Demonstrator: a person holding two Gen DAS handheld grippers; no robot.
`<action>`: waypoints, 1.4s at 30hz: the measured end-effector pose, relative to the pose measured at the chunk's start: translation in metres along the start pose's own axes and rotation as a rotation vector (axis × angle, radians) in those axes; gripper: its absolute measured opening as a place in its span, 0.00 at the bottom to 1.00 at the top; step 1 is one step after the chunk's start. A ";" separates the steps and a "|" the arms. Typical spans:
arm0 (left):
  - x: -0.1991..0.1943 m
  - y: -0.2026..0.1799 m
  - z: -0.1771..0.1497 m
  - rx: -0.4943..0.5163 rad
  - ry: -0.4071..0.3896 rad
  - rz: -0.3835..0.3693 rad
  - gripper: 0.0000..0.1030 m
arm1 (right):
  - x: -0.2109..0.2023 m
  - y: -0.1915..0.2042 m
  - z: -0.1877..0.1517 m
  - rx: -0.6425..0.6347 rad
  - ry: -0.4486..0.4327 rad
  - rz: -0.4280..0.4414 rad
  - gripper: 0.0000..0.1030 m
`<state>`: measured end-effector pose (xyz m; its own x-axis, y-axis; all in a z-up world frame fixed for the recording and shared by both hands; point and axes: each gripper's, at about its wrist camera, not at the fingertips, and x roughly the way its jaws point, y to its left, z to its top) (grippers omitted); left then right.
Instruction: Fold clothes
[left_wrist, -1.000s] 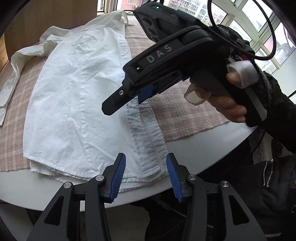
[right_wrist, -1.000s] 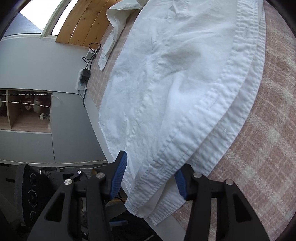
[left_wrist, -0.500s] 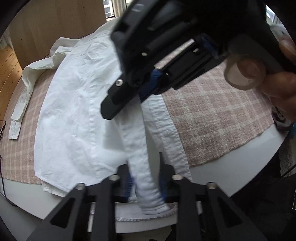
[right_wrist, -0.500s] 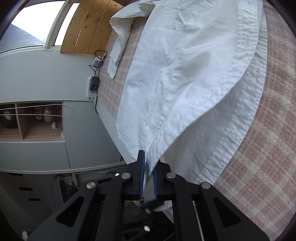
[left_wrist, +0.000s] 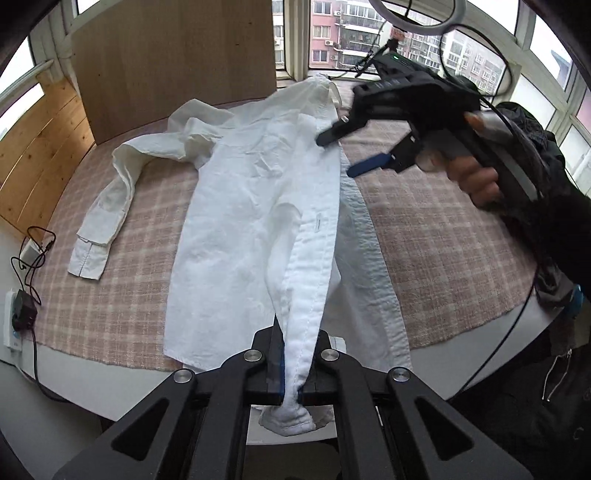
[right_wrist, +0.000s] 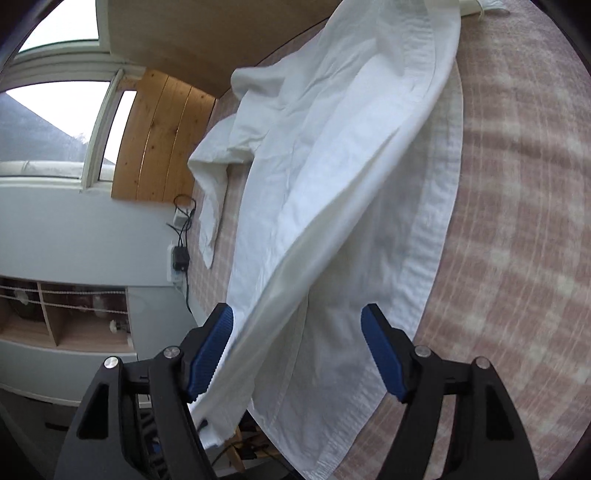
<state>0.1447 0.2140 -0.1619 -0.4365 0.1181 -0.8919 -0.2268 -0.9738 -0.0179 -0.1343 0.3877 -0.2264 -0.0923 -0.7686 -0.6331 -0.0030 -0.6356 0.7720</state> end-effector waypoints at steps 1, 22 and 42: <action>0.001 -0.003 0.000 0.007 0.009 -0.009 0.03 | 0.000 -0.002 0.011 0.004 -0.005 -0.028 0.69; -0.005 0.028 -0.003 -0.104 0.019 -0.008 0.03 | -0.047 -0.026 0.182 -0.050 -0.235 -0.217 0.06; 0.002 -0.006 -0.008 -0.017 0.072 0.039 0.02 | -0.033 0.058 0.189 -0.370 -0.209 -0.299 0.04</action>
<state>0.1520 0.2185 -0.1673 -0.3806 0.0659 -0.9224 -0.1960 -0.9806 0.0108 -0.3200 0.3901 -0.1501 -0.3384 -0.5423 -0.7690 0.2892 -0.8377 0.4634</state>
